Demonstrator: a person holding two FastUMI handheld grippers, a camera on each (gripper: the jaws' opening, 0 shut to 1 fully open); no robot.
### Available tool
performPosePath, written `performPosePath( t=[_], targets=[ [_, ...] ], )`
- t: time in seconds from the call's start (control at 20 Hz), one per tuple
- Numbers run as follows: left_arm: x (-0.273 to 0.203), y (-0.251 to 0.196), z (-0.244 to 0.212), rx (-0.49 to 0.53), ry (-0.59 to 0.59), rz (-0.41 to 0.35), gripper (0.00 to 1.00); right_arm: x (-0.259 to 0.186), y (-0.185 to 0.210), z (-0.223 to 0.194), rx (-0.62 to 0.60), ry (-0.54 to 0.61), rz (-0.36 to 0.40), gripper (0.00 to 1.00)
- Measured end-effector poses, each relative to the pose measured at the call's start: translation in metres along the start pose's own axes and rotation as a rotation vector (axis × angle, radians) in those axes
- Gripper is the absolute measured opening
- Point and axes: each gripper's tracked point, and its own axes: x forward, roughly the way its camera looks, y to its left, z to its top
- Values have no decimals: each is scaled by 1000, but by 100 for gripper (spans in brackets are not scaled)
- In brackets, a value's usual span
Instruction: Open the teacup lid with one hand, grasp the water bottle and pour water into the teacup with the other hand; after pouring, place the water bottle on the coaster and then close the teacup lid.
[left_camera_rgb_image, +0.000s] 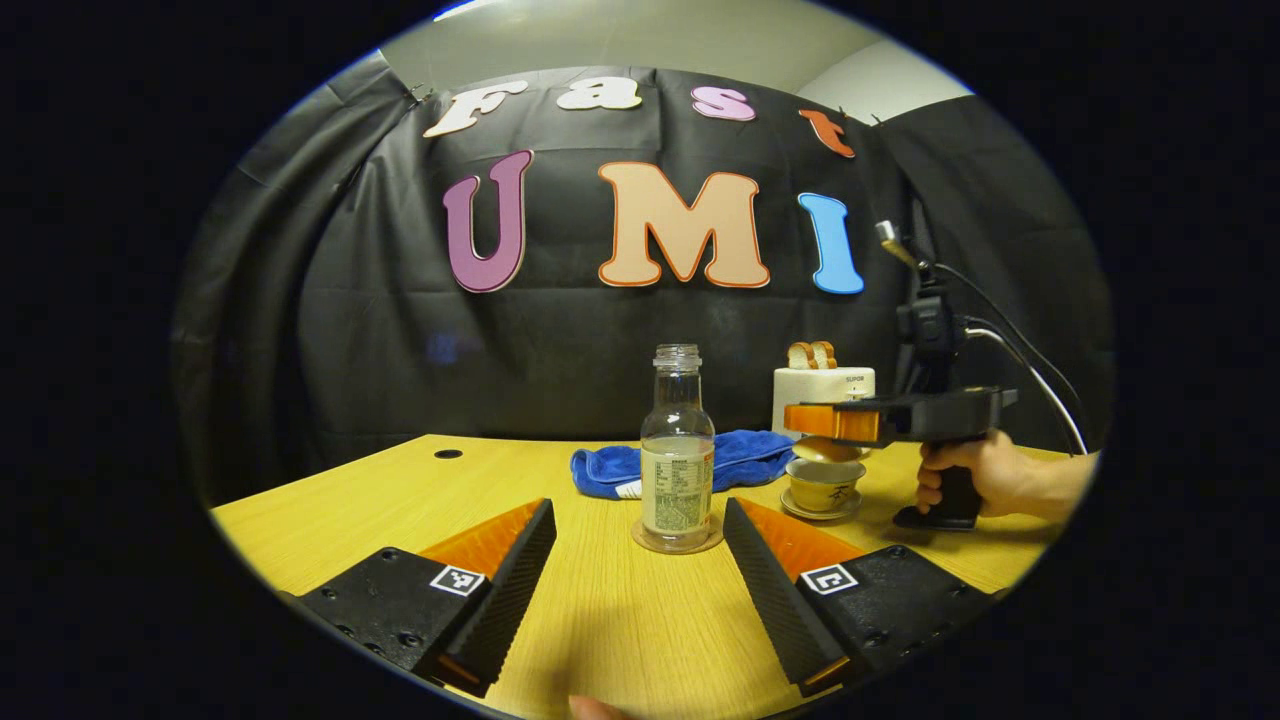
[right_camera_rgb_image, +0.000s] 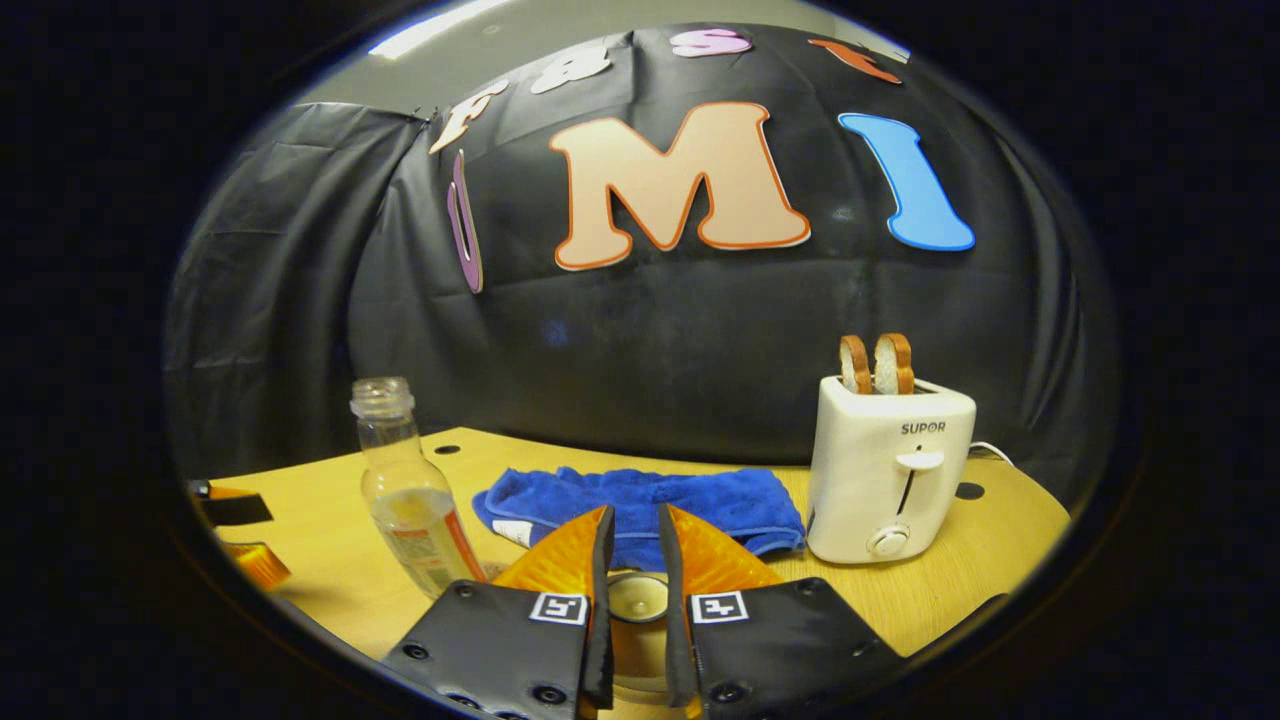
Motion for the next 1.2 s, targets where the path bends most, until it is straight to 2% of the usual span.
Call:
performPosePath(
  t=[0.35, 0.7, 0.8, 0.9, 1.0, 1.15, 1.2],
  targets=[
    [-6, 0, 1, 0, 4, -8, 98, 7, -7, -21, -43, 36, -32, 23],
    [-7, 1, 2, 0, 7, -8, 98, 8, -7, -22, -34, 36, -24, 24],
    [-8, 2, 2, 0, 8, -5, 98, 7, -7, -24, -31, 31, -20, 27],
    [-8, 3, 3, 0, 7, -1, 98, 1, -8, -24, -18, 36, -20, 34],
    [-8, 3, 2, 1, 8, -1, 98, 4, -7, -23, -26, 24, -23, 51],
    [-8, 2, 2, 0, 9, -1, 98, 0, -5, -18, -64, -6, -33, 89],
    [-9, 3, 3, 0, 9, -1, 98, -2, -5, -16, -72, -22, -38, 79]
  ],
)
